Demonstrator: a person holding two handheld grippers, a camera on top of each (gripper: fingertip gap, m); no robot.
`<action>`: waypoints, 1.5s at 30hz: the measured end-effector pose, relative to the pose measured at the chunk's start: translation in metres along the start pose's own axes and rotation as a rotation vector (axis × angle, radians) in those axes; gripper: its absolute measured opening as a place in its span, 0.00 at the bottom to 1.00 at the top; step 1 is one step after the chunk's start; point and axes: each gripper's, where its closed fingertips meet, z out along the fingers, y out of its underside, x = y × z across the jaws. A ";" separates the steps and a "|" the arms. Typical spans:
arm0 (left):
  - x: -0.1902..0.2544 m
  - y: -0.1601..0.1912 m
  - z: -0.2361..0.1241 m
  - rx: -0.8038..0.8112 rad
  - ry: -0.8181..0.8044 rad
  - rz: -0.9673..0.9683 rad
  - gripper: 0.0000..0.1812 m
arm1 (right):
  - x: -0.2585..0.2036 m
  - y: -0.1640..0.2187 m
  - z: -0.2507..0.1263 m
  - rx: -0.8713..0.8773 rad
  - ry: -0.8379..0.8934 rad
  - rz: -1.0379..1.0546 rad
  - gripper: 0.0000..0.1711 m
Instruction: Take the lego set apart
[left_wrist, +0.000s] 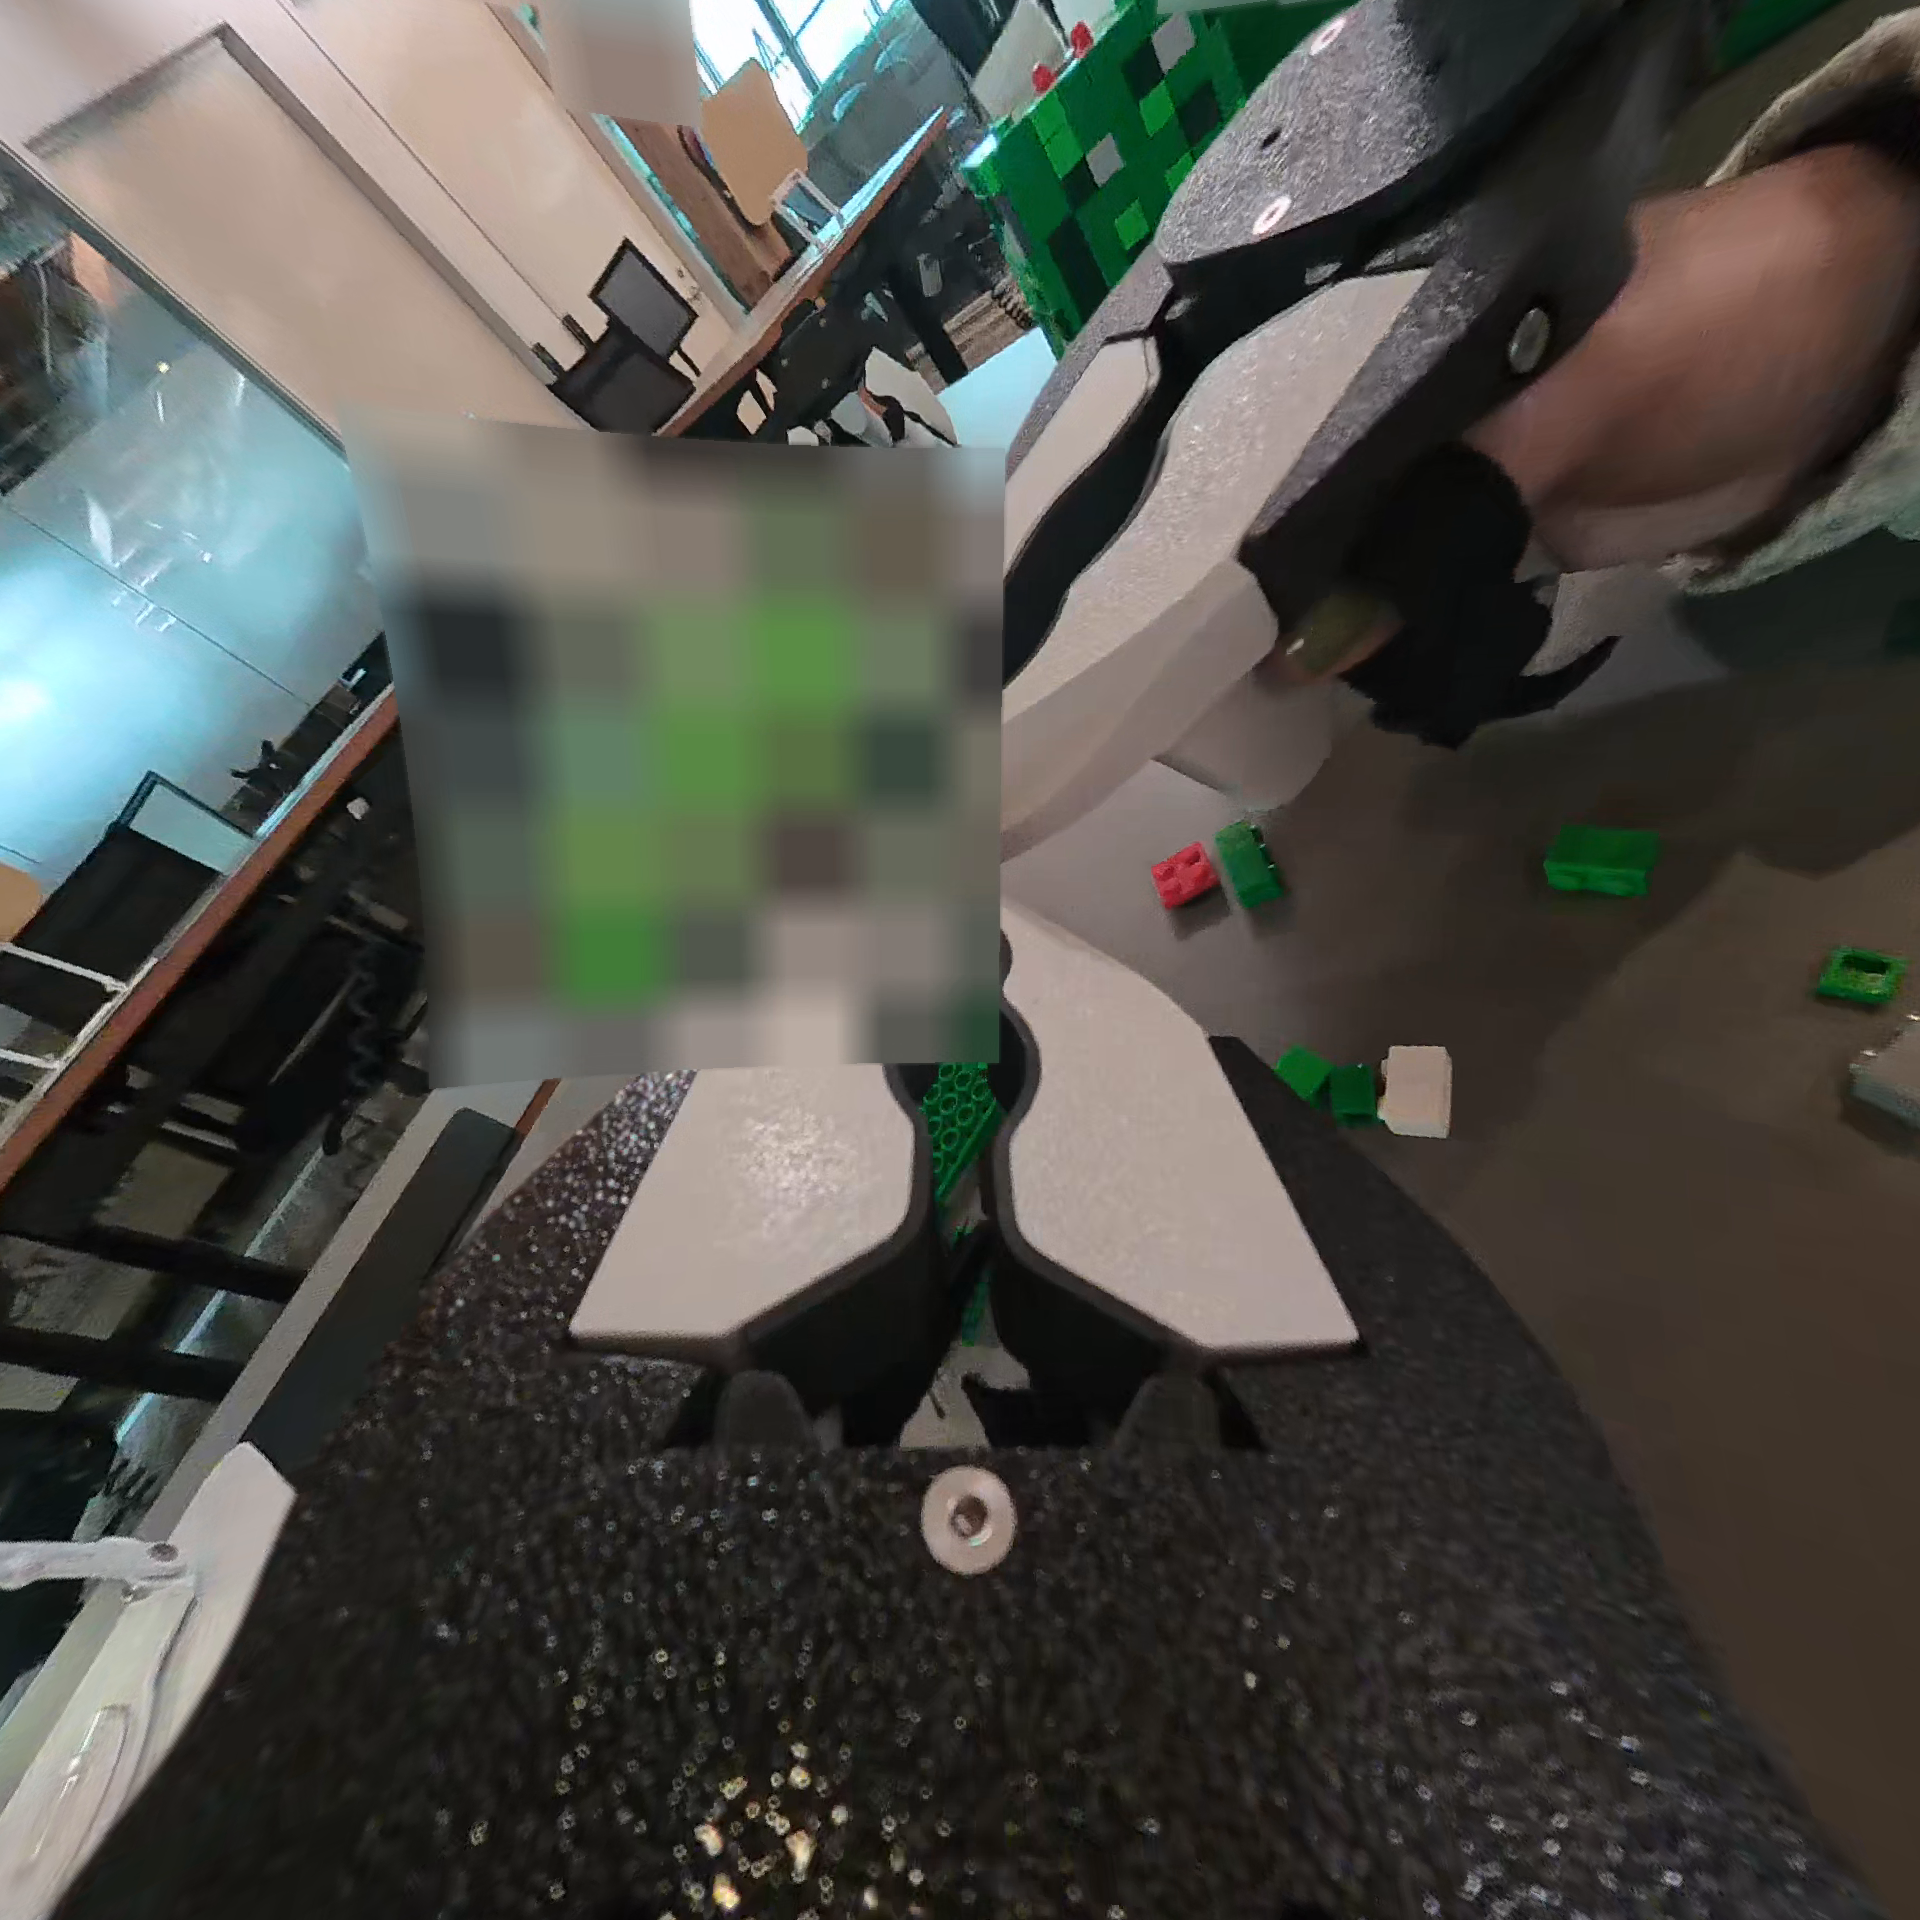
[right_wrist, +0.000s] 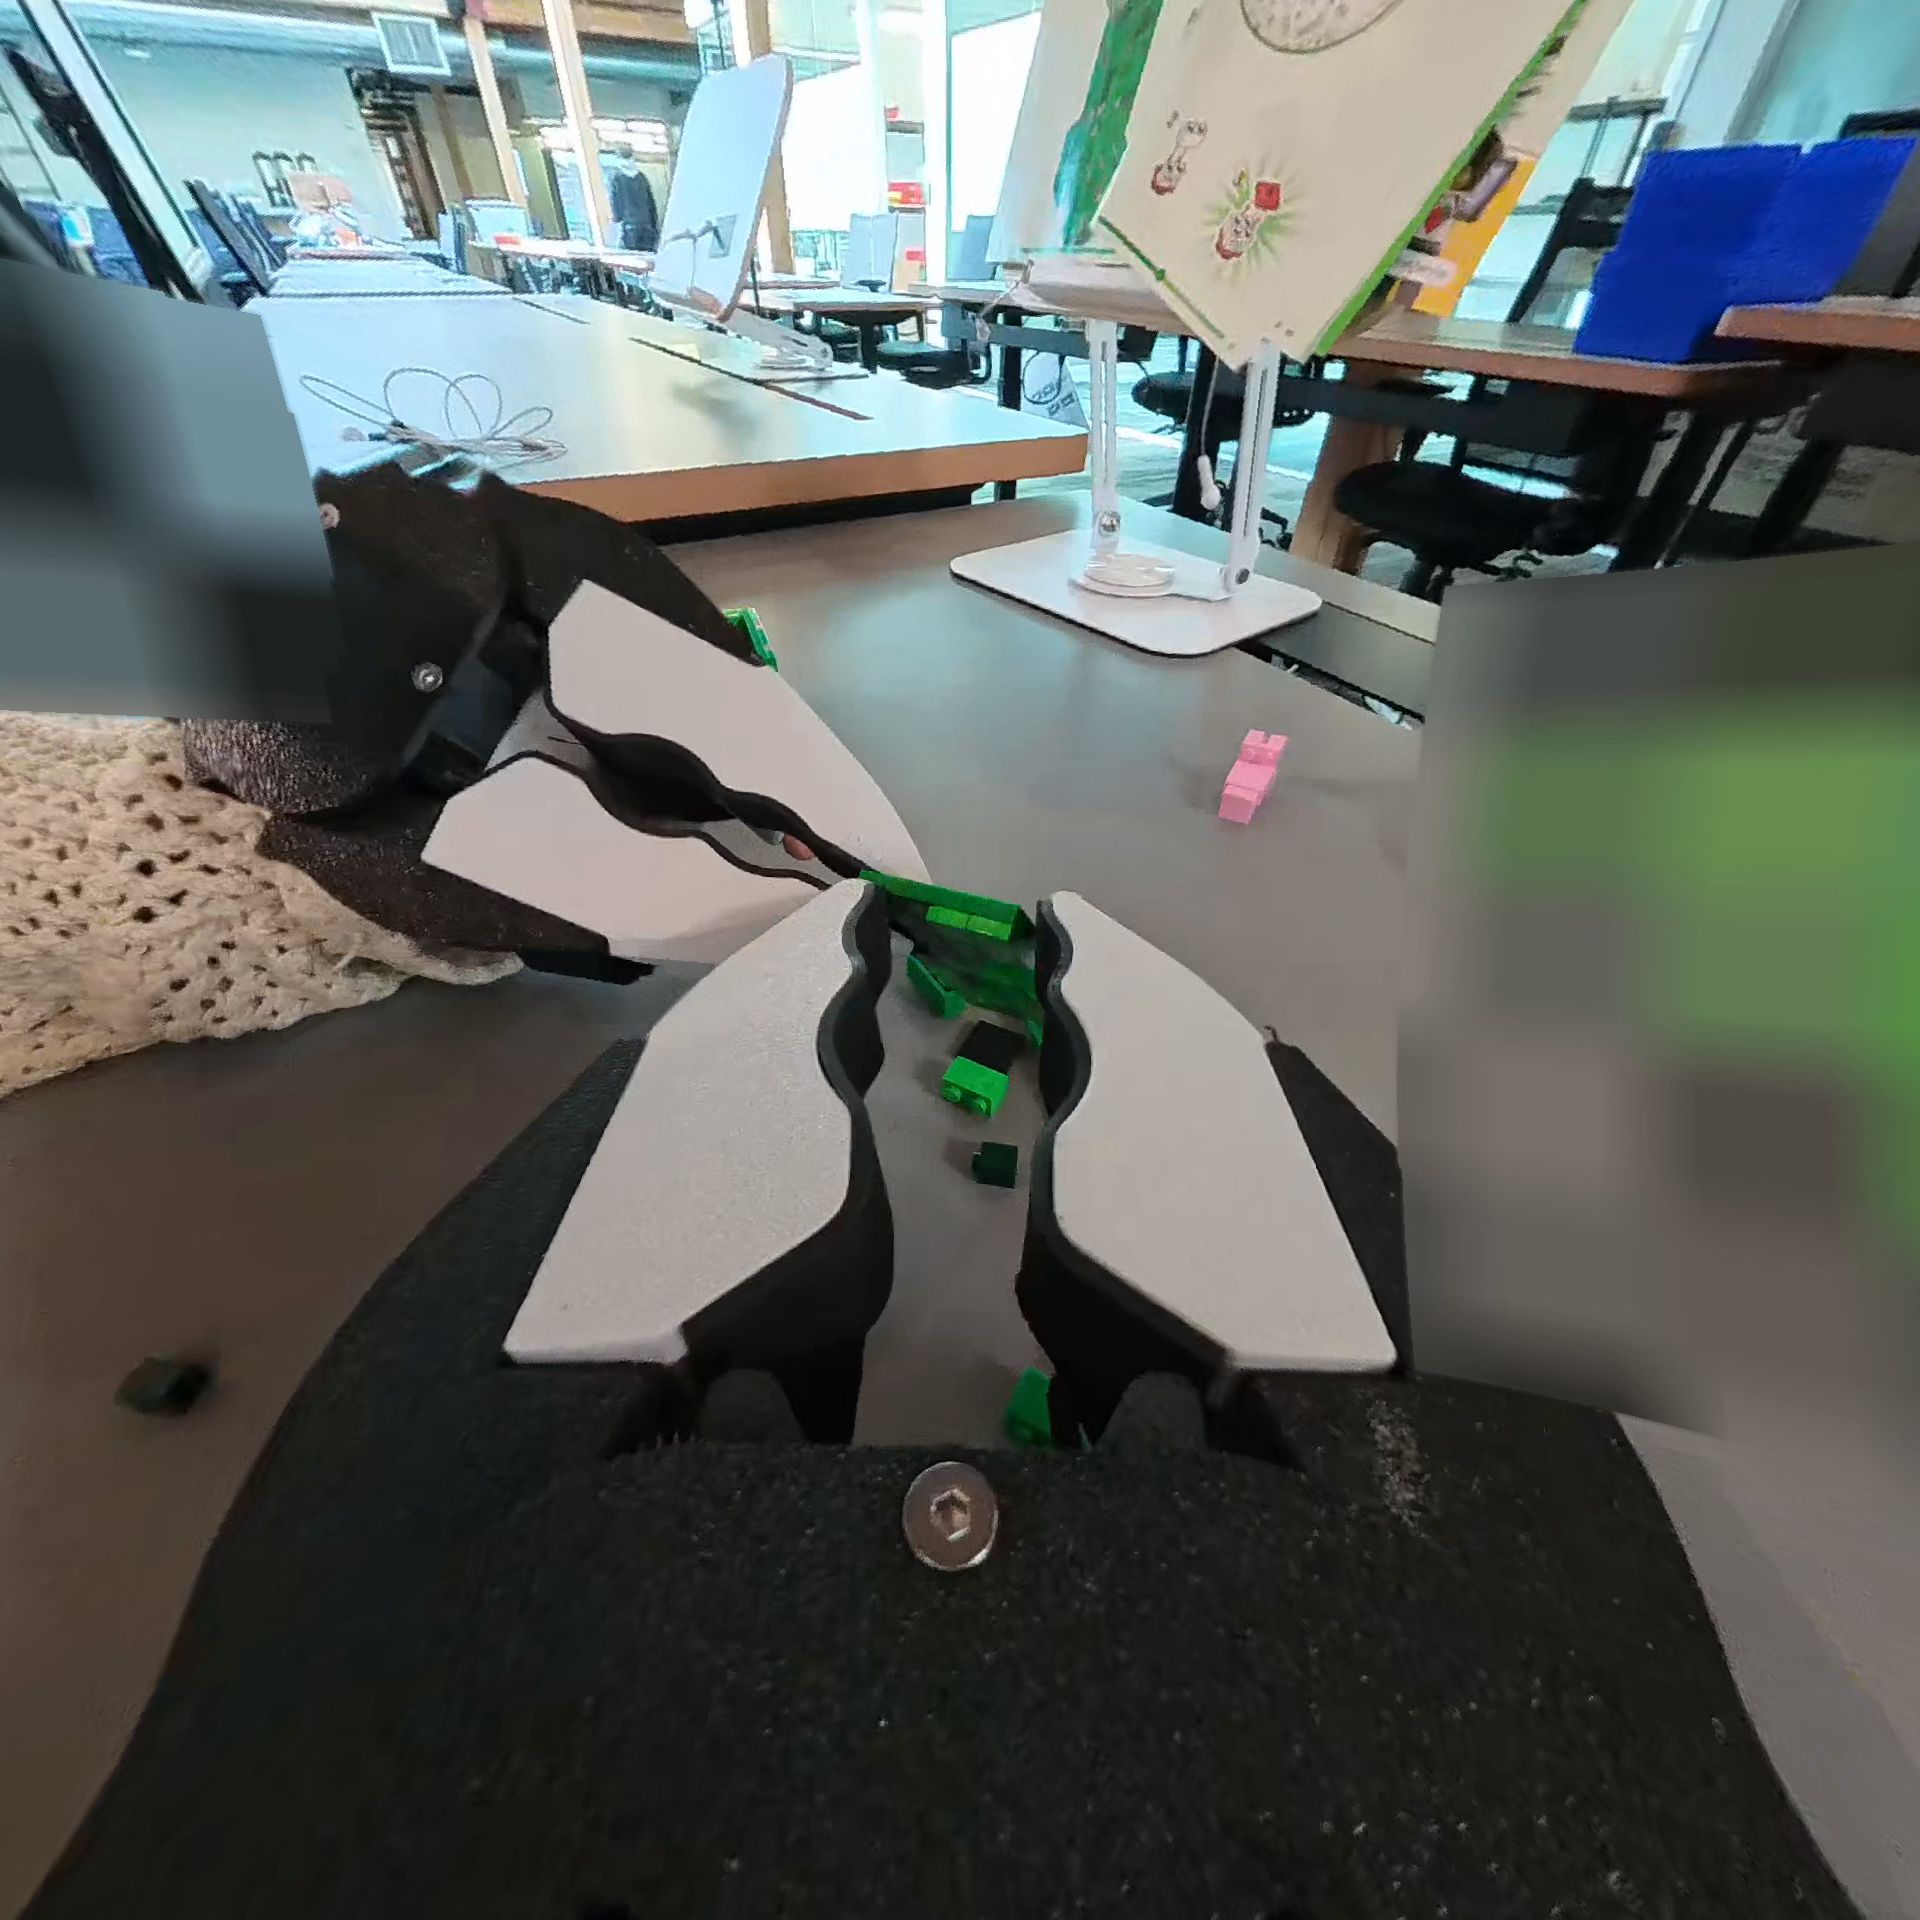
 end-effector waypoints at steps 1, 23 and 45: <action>0.000 0.000 0.000 0.002 0.008 -0.005 0.02 | -0.001 0.000 -0.001 -0.002 0.004 -0.034 0.14; 0.030 0.004 -0.002 0.023 0.151 0.217 0.02 | -0.014 0.029 -0.022 -0.157 -0.176 -0.459 0.06; -0.018 -0.022 -0.010 0.051 -0.333 0.313 0.02 | 0.002 -0.020 -0.010 0.168 -0.073 0.130 0.21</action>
